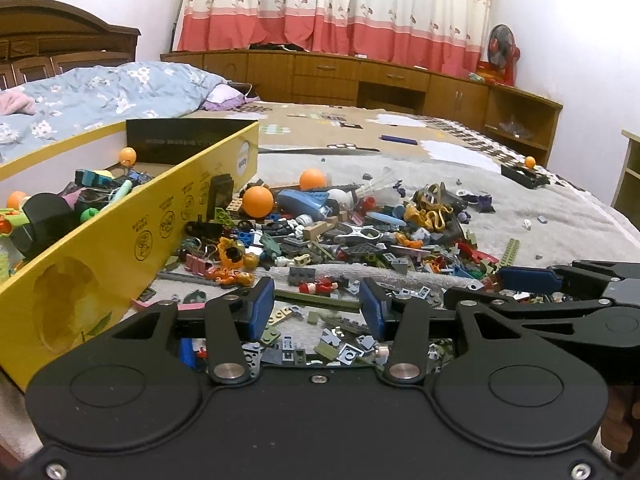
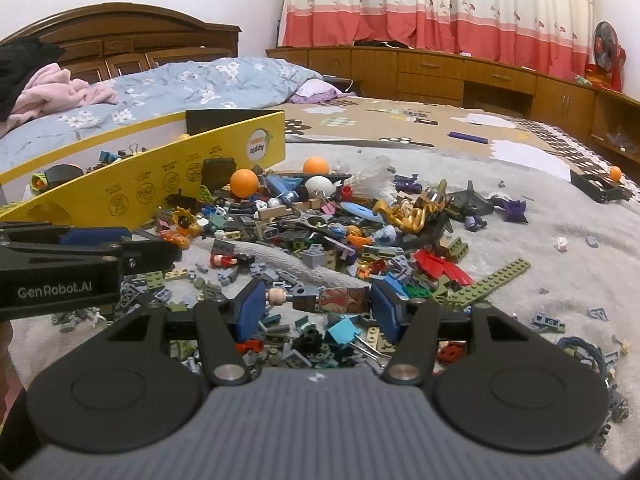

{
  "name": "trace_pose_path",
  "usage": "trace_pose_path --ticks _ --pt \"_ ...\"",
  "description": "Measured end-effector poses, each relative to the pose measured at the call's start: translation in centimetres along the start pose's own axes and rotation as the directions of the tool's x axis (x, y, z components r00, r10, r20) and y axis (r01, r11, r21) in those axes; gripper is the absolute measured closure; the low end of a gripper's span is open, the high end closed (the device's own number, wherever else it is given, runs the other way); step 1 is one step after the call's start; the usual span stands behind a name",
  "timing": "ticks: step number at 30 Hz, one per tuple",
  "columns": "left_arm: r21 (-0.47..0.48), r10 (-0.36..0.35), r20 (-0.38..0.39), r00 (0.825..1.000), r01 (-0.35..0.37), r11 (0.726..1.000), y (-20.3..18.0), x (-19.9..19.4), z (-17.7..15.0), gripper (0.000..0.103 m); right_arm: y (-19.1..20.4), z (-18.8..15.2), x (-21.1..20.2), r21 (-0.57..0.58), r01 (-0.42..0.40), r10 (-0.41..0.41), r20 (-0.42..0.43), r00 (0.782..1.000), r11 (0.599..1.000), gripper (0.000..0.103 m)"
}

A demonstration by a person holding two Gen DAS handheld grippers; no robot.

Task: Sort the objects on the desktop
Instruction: 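Carry the minifigure and bricks toward the yellow Apple box with both grippers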

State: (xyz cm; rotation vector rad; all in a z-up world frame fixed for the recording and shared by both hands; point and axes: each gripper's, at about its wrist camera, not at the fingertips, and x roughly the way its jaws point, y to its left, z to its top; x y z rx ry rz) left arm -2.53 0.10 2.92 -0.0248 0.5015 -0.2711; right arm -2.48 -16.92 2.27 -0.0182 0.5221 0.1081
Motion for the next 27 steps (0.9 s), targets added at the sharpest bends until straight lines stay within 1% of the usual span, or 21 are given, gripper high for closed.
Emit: trace_pose_path --ticks 8,16,22,27 --pt "-0.010 0.020 0.022 1.000 -0.020 1.000 1.1 -1.1 0.2 0.058 1.4 0.5 0.2 -0.007 -0.041 0.041 -0.007 0.999 0.999 0.041" --pt "-0.020 0.091 0.055 0.994 -0.090 0.996 3.9 -1.9 1.2 0.058 4.0 1.8 1.3 -0.021 -0.116 0.115 -0.012 0.993 0.993 0.041" --pt "-0.028 0.161 0.101 0.982 -0.159 0.987 6.8 -2.9 2.4 0.058 6.6 3.3 2.3 -0.029 -0.187 0.187 -0.009 0.982 0.982 0.041" --pt "-0.036 0.233 0.134 0.963 -0.230 0.973 10.1 -3.4 3.7 0.058 9.0 4.7 3.2 -0.036 -0.244 0.244 -0.002 0.970 0.969 0.041"
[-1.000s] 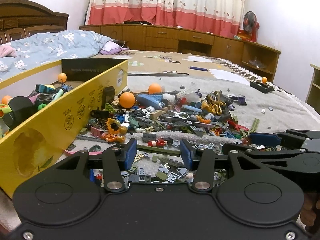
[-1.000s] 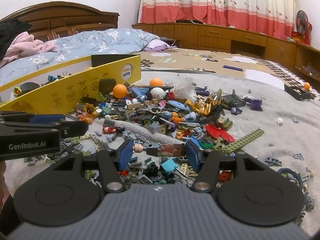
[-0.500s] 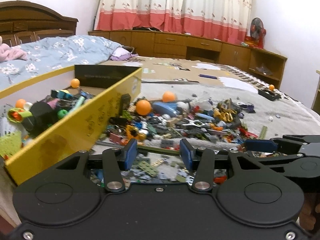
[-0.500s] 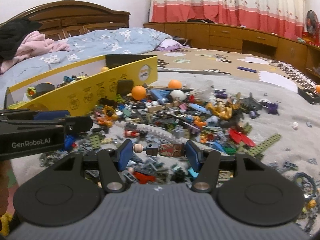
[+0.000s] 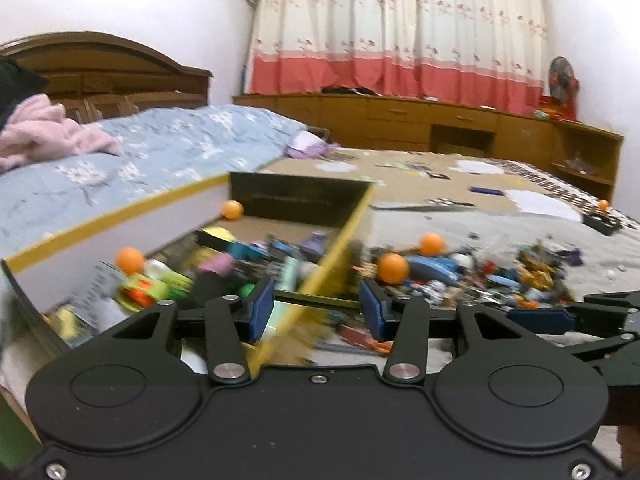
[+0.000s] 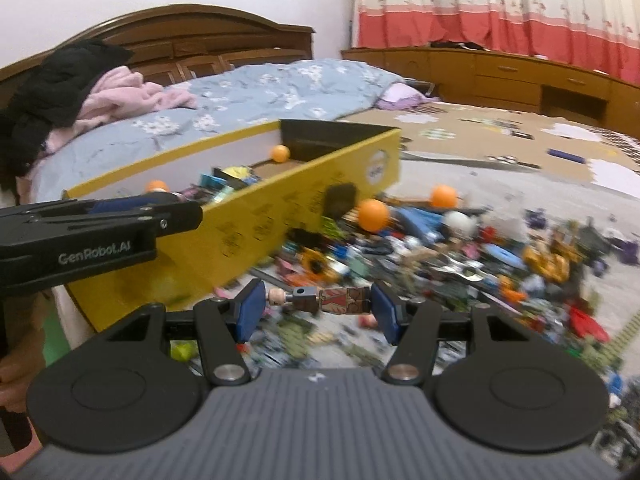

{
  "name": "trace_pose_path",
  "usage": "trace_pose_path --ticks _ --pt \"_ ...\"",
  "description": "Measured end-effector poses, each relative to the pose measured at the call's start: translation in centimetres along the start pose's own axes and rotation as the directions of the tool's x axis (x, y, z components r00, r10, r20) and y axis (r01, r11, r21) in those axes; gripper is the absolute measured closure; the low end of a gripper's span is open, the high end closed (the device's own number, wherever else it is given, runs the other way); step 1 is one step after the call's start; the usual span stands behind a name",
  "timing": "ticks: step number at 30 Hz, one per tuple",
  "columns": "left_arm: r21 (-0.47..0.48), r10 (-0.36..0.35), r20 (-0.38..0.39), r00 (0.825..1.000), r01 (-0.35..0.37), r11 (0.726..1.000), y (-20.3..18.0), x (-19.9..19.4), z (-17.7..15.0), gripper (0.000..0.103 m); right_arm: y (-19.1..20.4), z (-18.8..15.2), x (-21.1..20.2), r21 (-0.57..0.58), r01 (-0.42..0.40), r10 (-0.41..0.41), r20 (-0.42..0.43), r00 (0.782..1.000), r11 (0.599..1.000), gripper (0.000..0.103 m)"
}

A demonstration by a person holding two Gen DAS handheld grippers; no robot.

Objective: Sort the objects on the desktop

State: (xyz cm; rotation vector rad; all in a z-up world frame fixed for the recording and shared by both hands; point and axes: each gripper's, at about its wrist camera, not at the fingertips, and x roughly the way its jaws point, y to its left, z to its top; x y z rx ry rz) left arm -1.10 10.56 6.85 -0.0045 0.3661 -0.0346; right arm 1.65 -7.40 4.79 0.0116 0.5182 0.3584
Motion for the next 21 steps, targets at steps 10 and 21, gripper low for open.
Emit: trace_pose_path --ticks 10,21 --pt "0.013 0.189 0.021 0.982 -0.189 0.982 7.3 2.4 1.9 0.058 5.1 2.8 3.2 -0.037 -0.136 0.137 0.022 0.990 0.990 0.041" --pt "-0.031 0.334 -0.025 0.942 -0.334 0.942 15.0 6.1 2.8 0.058 9.4 4.2 6.5 -0.113 -0.235 0.239 0.019 0.971 0.965 0.041"
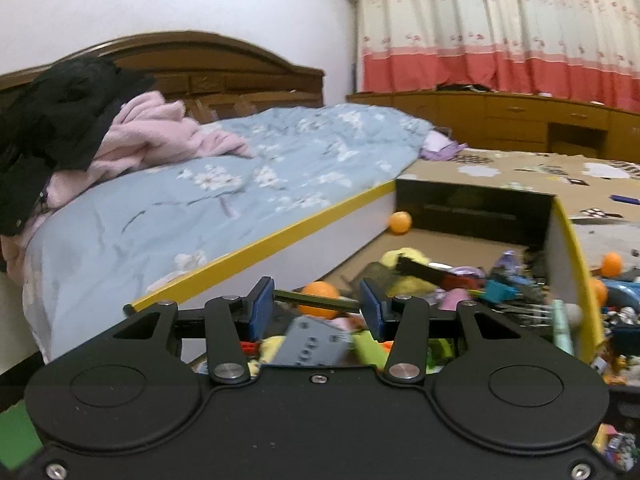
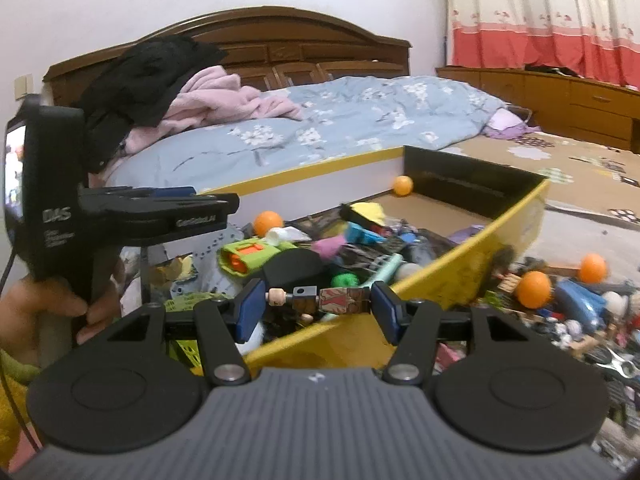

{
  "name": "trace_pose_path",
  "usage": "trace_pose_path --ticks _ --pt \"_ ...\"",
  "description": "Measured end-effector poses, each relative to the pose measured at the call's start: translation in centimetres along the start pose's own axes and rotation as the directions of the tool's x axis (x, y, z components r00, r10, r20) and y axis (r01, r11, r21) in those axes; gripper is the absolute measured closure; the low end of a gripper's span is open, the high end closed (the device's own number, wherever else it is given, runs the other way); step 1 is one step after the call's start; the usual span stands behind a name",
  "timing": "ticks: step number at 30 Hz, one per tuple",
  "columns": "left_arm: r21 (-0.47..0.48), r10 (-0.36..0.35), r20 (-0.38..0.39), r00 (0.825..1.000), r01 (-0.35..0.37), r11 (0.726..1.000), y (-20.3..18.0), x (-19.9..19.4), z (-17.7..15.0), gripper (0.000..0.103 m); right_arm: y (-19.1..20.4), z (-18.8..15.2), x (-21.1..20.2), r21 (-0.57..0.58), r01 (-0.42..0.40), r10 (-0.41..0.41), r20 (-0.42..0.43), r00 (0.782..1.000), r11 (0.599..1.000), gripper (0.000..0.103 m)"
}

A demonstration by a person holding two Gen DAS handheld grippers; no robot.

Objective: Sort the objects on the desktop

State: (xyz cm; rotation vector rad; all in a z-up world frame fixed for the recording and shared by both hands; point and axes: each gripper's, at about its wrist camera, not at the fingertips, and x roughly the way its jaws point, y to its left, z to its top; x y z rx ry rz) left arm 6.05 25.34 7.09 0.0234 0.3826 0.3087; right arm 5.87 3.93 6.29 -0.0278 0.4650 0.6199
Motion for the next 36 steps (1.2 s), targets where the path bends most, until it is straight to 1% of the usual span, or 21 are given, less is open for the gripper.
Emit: trace_pose_path --ticks 3,6,7,8,9,11,13,15,18,21,28,30,36 --pt "-0.015 0.026 -0.021 0.999 -0.027 1.000 1.0 1.7 0.1 0.058 0.6 0.3 0.8 -0.004 -0.018 0.018 -0.001 1.000 1.000 0.040" --pt "-0.022 0.055 -0.033 0.998 -0.056 0.998 1.7 2.8 0.3 0.058 0.8 0.3 1.1 -0.008 -0.031 0.032 0.005 0.999 0.999 0.038" --pt "-0.026 0.060 -0.036 0.998 -0.061 0.998 1.7 2.9 0.2 0.057 0.9 0.3 1.1 -0.012 -0.033 0.033 0.007 0.999 0.999 0.033" --pt "-0.028 0.061 -0.040 0.997 -0.062 0.998 1.7 2.8 0.0 0.054 0.9 0.2 1.0 -0.015 -0.034 0.034 0.009 0.999 0.999 0.028" --pt "-0.030 0.060 -0.044 0.997 -0.061 0.998 1.8 3.0 0.0 0.047 1.0 0.2 1.1 -0.015 -0.036 0.037 0.008 0.999 0.999 0.027" --pt "-0.028 0.063 -0.046 0.997 -0.064 0.998 1.6 3.0 -0.1 0.039 1.0 0.2 1.1 -0.012 -0.037 0.037 0.003 0.999 0.999 0.023" --pt "-0.018 0.061 -0.045 0.997 -0.062 0.998 1.4 3.0 -0.3 0.035 1.0 0.1 1.0 -0.007 -0.041 0.041 0.000 0.999 0.999 0.020" --pt "-0.015 0.055 -0.048 0.997 -0.056 0.998 1.1 2.8 -0.5 0.026 1.0 0.0 1.0 -0.005 -0.043 0.043 -0.002 0.999 0.999 0.018" --pt "-0.018 0.044 -0.050 0.998 -0.045 0.999 0.7 2.4 -0.7 0.023 1.1 -0.1 0.7 -0.006 -0.042 0.042 -0.001 0.999 0.999 0.018" --pt "-0.024 0.025 -0.060 0.998 -0.027 0.999 0.1 1.8 -0.8 0.019 1.1 -0.1 0.2 -0.006 -0.040 0.040 0.007 0.999 0.999 0.017" --pt "-0.047 -0.065 -0.073 0.995 0.061 0.997 -2.0 0.1 -1.1 0.015 -0.1 -0.7 -2.0 0.018 -0.005 0.004 0.026 1.000 1.000 0.015" --pt "-0.050 -0.095 -0.078 0.992 0.091 0.995 -2.8 -0.5 -1.2 0.013 -0.7 -1.2 -2.8 0.024 0.013 -0.014 0.024 1.000 1.000 0.014" --pt "-0.041 -0.179 -0.077 0.981 0.176 0.984 -5.8 -2.7 -1.5 0.013 -3.0 -2.8 -5.6 0.046 0.094 -0.094 0.018 0.995 0.995 0.012"
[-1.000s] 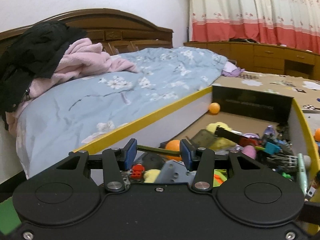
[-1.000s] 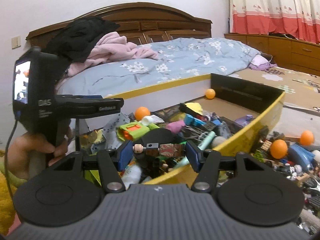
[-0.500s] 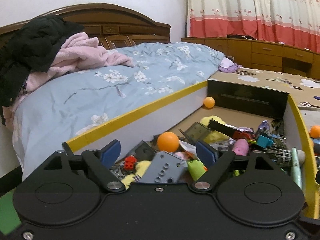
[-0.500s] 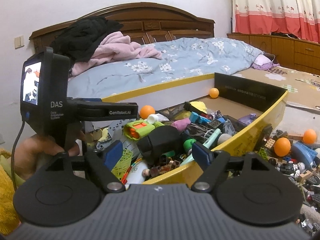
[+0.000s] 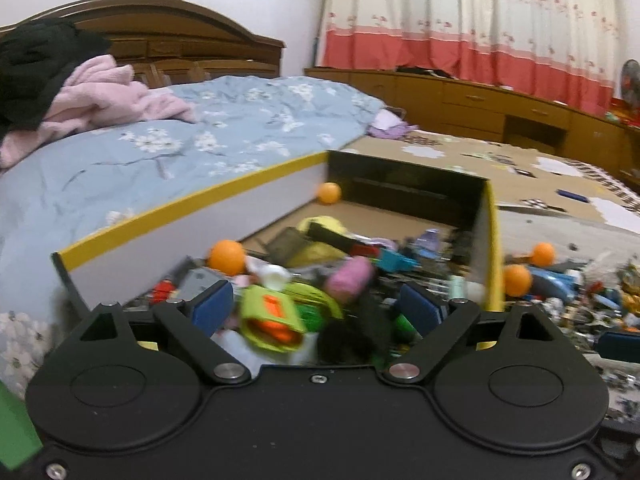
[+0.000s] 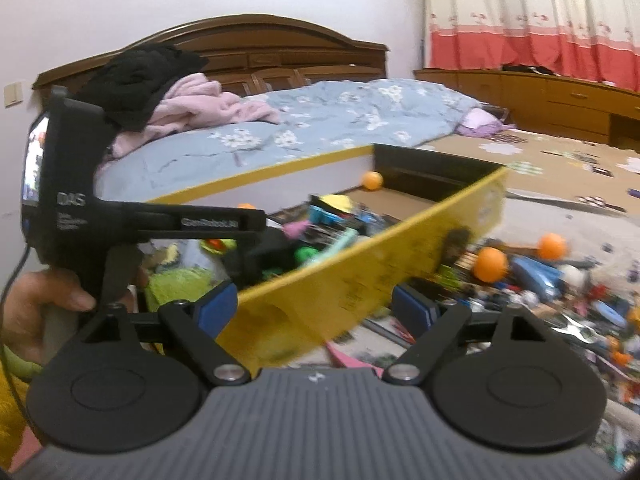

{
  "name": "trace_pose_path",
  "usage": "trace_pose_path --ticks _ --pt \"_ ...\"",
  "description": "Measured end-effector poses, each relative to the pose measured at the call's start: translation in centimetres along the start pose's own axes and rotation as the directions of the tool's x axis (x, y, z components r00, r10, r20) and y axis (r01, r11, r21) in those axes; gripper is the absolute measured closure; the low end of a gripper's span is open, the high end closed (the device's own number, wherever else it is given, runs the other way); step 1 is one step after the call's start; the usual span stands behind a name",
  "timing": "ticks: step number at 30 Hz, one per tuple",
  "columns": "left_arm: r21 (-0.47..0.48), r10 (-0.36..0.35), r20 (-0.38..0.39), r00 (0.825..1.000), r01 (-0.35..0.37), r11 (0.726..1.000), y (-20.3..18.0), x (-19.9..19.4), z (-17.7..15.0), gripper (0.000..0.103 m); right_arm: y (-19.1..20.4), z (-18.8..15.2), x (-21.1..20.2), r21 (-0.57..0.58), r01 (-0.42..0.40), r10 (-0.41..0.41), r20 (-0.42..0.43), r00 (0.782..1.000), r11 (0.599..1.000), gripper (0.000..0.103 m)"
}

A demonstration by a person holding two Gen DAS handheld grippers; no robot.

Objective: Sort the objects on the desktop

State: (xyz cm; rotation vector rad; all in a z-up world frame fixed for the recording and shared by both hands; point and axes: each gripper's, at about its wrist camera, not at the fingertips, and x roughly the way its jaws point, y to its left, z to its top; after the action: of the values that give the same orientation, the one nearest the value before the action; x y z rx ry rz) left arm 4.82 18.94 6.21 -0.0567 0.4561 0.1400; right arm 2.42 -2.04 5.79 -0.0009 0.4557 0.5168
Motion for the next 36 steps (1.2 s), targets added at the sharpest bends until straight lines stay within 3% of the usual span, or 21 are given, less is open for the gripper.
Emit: trace_pose_path --ticks 11,17,24,26,30,36 --pt "0.047 -0.149 0.015 0.989 0.148 0.988 -6.3 -3.4 -0.5 0.012 -5.3 -3.1 -3.1 0.088 0.145 -0.142 -0.035 0.989 0.986 0.012" --pt "0.089 -0.255 -0.006 0.967 0.254 0.963 -11.5 -4.2 -1.4 0.011 -9.1 -4.7 -4.9 0.143 0.241 -0.236 -0.052 0.970 0.960 0.012" --pt "0.121 -0.337 -0.061 0.940 0.342 0.932 -17.9 -1.8 -3.0 0.012 -14.0 -5.4 -6.3 0.180 0.344 -0.338 -0.062 0.939 0.922 0.012" --pt "0.133 -0.338 -0.064 0.939 0.344 0.930 -19.2 -0.3 -3.2 0.012 -15.5 -5.5 -6.4 0.195 0.368 -0.361 -0.071 0.930 0.909 0.012" --pt "0.152 -0.283 -0.083 0.956 0.293 0.944 -21.9 4.0 -2.7 0.033 -18.3 -5.4 -6.0 0.208 0.407 -0.397 -0.090 0.913 0.889 0.012" --pt "0.087 -0.223 -0.074 0.972 0.229 0.969 -23.8 9.1 -1.5 0.035 -21.6 -2.1 -3.4 0.120 0.406 -0.398 -0.085 0.913 0.906 0.012"
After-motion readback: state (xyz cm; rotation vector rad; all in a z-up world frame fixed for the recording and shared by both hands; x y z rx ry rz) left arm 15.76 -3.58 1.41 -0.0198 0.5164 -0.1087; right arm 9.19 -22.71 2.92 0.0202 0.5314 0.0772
